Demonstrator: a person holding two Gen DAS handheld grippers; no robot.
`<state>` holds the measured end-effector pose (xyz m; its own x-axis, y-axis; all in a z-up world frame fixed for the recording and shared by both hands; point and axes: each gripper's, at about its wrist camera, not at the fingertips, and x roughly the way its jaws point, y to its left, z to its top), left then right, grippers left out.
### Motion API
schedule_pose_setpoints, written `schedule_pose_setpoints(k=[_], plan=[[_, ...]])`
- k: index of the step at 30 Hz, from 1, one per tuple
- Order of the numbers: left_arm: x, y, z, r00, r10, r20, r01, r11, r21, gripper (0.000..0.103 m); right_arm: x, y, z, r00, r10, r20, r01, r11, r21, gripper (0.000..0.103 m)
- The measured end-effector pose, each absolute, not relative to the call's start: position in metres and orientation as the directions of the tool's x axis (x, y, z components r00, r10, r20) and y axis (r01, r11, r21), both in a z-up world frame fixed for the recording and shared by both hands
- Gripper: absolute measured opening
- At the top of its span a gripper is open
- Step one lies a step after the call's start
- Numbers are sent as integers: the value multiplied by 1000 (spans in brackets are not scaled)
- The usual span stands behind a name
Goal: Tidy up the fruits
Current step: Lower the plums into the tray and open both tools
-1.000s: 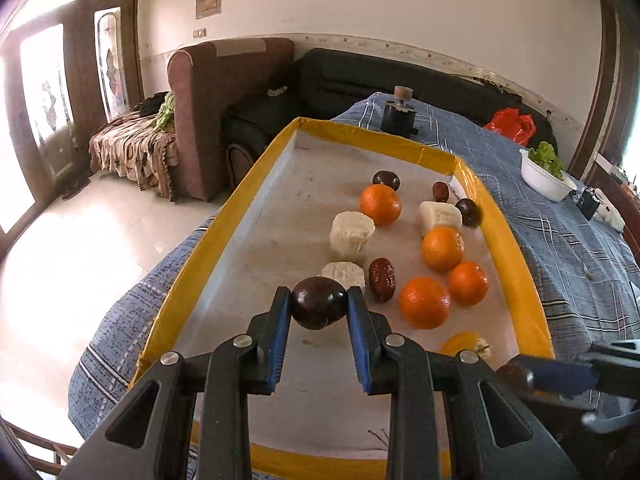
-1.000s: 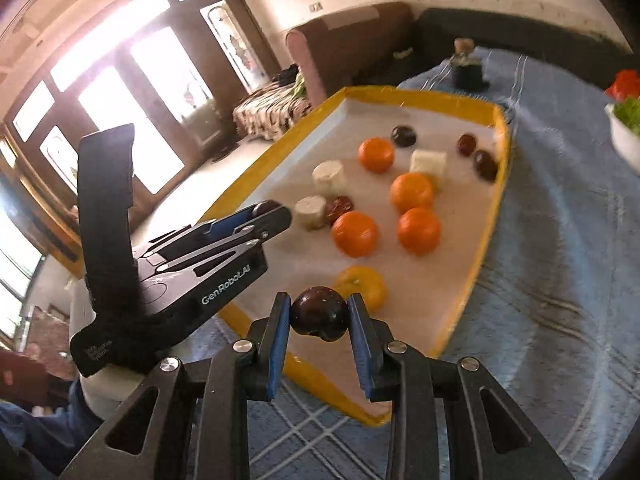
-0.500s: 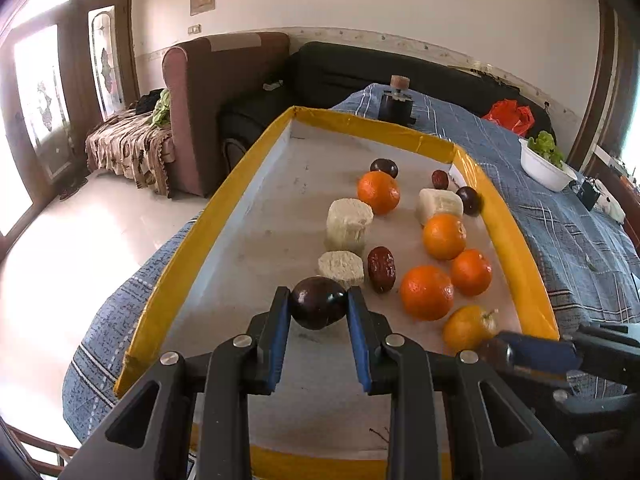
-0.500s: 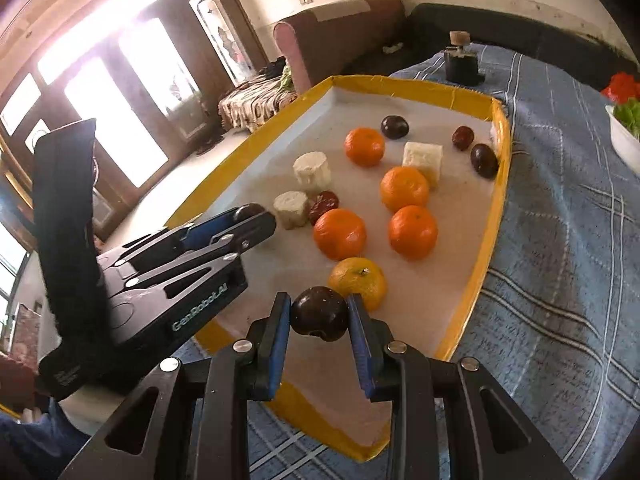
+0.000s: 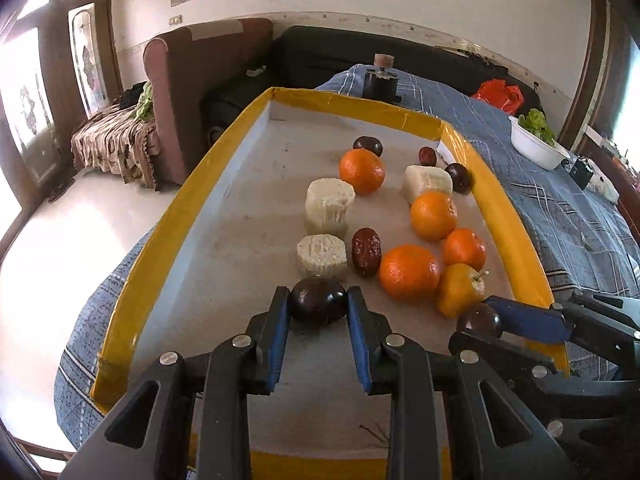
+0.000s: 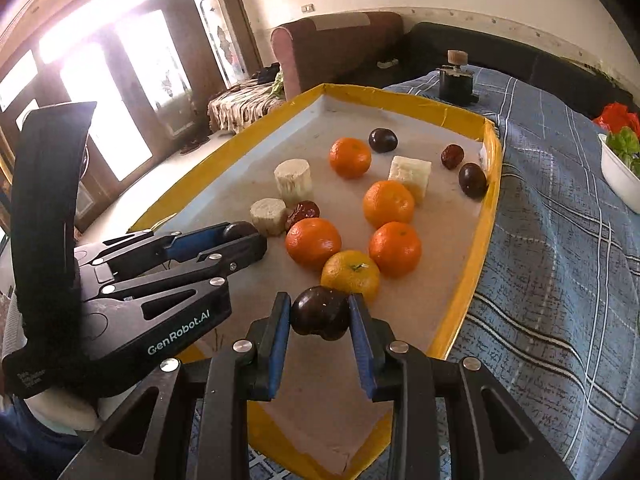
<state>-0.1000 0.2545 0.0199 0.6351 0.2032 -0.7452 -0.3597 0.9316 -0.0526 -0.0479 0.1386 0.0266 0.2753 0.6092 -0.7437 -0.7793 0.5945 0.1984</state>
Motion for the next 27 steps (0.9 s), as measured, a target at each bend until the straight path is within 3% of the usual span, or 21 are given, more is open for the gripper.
schedule_pose_setpoints(k=[9, 13, 22, 23, 27], plan=[[-100, 253, 20, 637, 200, -744, -357, 933, -55, 28, -53, 137, 26, 283, 613, -738, -779, 595, 196, 35], [-100, 253, 20, 637, 201, -745, -356, 933, -53, 28, -53, 137, 25, 280, 609, -742, -778, 597, 196, 41], [-103, 253, 23, 645, 203, -737, -363, 930, -62, 29, -52, 129, 32, 290, 616, -732, -768, 607, 206, 43], [-104, 253, 23, 646, 206, -735, -365, 929, -61, 31, -52, 127, 34, 294, 617, -730, -766, 609, 207, 44], [-110, 249, 30, 671, 240, -702, -373, 927, -40, 56, -57, 120, 45, 320, 621, -716, -766, 614, 190, 51]])
